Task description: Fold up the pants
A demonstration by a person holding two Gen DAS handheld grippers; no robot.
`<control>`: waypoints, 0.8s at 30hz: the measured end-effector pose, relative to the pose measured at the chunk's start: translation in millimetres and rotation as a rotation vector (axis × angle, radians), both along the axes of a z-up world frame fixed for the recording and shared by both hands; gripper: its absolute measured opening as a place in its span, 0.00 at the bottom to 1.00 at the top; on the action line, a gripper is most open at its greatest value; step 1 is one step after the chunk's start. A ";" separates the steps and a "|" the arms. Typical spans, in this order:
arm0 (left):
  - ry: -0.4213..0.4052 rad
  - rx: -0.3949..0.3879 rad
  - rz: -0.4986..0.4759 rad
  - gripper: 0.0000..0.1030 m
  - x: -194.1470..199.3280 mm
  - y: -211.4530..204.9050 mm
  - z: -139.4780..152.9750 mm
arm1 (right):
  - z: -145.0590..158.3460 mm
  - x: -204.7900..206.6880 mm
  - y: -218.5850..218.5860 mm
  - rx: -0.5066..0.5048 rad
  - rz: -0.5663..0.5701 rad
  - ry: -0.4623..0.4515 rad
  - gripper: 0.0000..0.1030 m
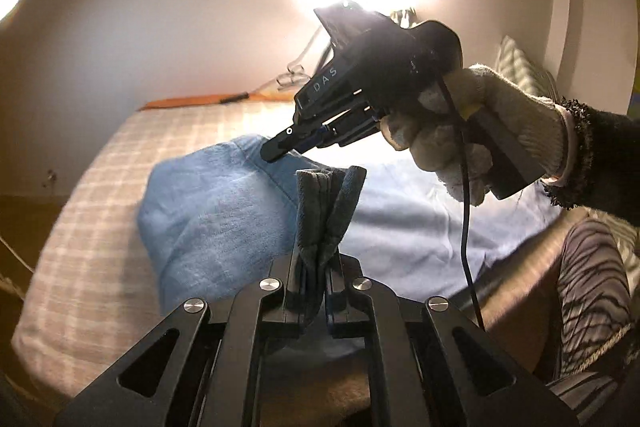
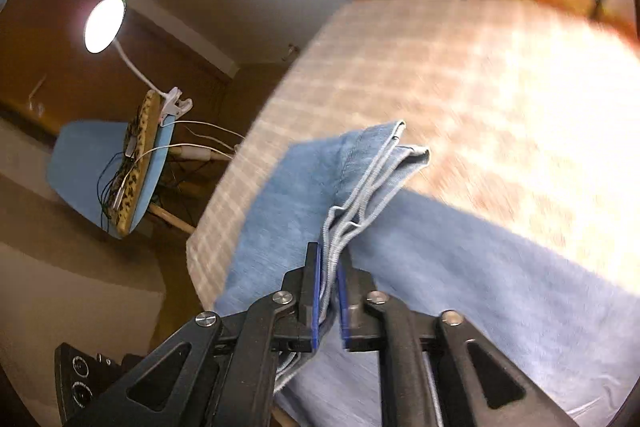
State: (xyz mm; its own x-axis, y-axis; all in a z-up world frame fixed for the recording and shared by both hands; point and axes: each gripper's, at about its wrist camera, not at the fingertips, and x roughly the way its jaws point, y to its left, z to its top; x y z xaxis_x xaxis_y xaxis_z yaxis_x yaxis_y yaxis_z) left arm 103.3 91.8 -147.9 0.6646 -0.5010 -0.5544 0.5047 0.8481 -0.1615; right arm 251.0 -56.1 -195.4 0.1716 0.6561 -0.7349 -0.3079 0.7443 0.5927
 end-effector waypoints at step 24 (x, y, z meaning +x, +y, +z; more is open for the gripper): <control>-0.026 -0.038 0.025 0.05 -17.3 -30.1 33.9 | 49.1 33.1 -21.4 0.073 -0.095 -0.106 0.04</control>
